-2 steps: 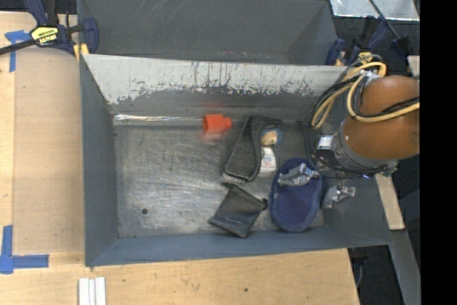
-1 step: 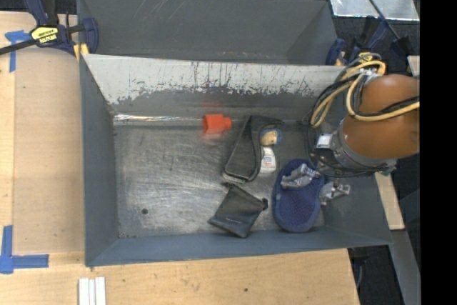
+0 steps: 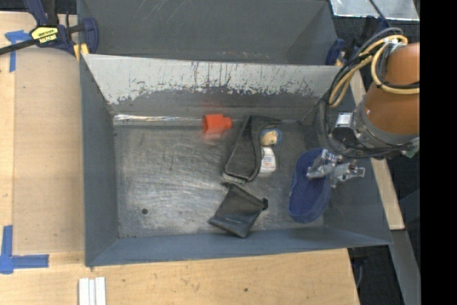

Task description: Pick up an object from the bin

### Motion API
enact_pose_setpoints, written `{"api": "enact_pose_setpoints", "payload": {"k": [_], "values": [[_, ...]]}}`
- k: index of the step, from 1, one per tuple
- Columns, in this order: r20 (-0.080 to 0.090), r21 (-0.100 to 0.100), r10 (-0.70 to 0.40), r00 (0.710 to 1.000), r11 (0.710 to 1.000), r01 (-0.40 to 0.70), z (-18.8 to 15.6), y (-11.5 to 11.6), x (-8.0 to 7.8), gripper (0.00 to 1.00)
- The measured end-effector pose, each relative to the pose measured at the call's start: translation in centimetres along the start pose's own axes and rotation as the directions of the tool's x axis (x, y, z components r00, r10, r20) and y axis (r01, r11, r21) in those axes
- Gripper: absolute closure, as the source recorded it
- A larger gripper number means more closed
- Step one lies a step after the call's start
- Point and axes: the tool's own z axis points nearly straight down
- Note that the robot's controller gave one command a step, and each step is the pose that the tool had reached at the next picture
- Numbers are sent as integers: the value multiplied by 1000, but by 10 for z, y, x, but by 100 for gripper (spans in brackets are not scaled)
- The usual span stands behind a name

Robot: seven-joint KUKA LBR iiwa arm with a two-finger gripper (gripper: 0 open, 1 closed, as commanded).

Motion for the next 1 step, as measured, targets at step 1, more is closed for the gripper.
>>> {"api": "enact_pose_setpoints", "payload": {"k": [1], "values": [[-1,-5,2,1000,1000,-2,-20,-1,-1,100]]}}
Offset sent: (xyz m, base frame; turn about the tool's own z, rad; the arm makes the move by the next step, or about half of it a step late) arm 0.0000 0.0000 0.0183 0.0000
